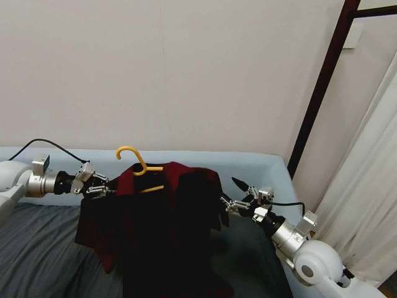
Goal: Pick up the clothes from the sofa and hang them on the clothes hanger.
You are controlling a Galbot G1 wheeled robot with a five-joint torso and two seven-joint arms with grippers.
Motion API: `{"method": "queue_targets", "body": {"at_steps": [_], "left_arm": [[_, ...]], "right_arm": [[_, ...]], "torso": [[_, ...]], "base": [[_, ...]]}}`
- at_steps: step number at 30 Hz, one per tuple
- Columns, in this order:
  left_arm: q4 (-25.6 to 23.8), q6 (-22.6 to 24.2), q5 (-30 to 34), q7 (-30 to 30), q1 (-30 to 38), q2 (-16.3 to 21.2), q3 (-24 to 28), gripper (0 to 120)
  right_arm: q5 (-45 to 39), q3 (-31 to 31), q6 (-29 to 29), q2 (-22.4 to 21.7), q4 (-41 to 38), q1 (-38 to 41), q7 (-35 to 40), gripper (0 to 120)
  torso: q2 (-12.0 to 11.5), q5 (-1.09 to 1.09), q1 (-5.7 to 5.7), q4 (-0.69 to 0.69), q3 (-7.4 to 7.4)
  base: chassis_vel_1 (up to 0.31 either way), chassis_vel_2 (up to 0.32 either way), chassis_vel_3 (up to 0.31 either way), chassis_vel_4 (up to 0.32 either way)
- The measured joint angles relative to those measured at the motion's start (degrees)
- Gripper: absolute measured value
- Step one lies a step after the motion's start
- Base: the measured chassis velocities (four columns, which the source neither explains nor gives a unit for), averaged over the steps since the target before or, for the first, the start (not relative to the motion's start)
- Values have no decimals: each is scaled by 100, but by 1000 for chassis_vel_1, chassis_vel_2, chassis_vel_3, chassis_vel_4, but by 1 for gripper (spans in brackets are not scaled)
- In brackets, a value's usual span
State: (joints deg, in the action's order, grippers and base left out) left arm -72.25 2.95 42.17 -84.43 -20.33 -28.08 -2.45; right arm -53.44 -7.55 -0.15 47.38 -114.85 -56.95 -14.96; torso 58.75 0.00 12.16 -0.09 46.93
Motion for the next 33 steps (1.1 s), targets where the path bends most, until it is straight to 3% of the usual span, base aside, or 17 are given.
{"method": "queue_targets", "body": {"at_steps": [6,12,21,33], "left_arm": [[-109,8,-59,-141,-139,42,-56,2],[-267,7,-106,-208,-343,81,-164,2],[-334,-14,-106,-190,-429,79,-227,2],[-335,-25,-124,-198,-403,29,-223,2]], "right_arm": [[232,1,-167,-90,-90,-90,-264,99],[514,42,-410,-243,-125,-88,-291,82],[953,-48,-608,-316,-95,-188,-540,46],[937,-166,-520,-425,-3,-147,-728,5]], "torso": [[0,0,0,1,0],[0,0,0,1,0],[0,0,0,1,0],[0,0,0,1,0]], "base": [[0,0,0,0],[0,0,0,0],[0,0,0,0],[0,0,0,0]]}}
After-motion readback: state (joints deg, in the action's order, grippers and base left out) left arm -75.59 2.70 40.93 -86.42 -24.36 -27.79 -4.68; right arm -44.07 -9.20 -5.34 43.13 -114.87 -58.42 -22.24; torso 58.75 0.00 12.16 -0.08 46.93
